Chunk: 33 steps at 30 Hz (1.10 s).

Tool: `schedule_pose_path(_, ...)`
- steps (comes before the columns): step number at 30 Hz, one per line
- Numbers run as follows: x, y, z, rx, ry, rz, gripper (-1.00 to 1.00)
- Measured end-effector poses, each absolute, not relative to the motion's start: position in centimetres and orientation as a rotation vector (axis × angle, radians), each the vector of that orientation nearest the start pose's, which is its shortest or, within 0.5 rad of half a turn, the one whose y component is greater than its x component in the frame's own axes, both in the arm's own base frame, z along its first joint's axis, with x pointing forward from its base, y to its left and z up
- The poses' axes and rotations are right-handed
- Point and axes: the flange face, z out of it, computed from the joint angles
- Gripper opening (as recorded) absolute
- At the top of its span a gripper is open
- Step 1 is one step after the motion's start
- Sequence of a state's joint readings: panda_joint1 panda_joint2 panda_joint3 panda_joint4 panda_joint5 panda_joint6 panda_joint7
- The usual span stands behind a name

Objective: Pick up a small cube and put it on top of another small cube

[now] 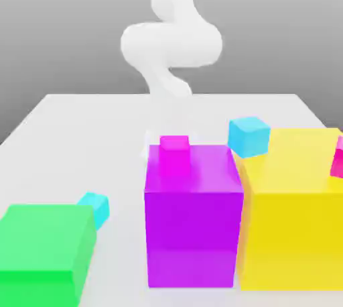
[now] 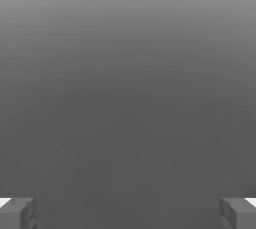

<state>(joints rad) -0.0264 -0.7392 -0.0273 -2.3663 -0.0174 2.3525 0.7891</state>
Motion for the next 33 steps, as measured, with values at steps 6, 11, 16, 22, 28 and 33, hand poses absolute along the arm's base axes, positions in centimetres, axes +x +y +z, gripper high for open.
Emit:
schedule_pose_path(6,40.5,-9.2,51.2,-2.598,1.303,-0.725,0.0)
schedule_pose_path(11,38.4,-14.1,38.6,-2.654,1.462,-0.484,0.0)
schedule_pose_path(16,31.5,-17.2,25.8,-2.662,1.621,-0.171,0.0)
schedule_pose_path(22,27.4,-18.0,16.2,-2.647,1.688,-0.005,0.0)
schedule_pose_path(28,27.1,-18.0,13.7,-2.646,1.695,-0.001,-1.0)
schedule_pose_path(33,27.1,-18.0,14.0,-2.645,1.694,0.0,-1.0)
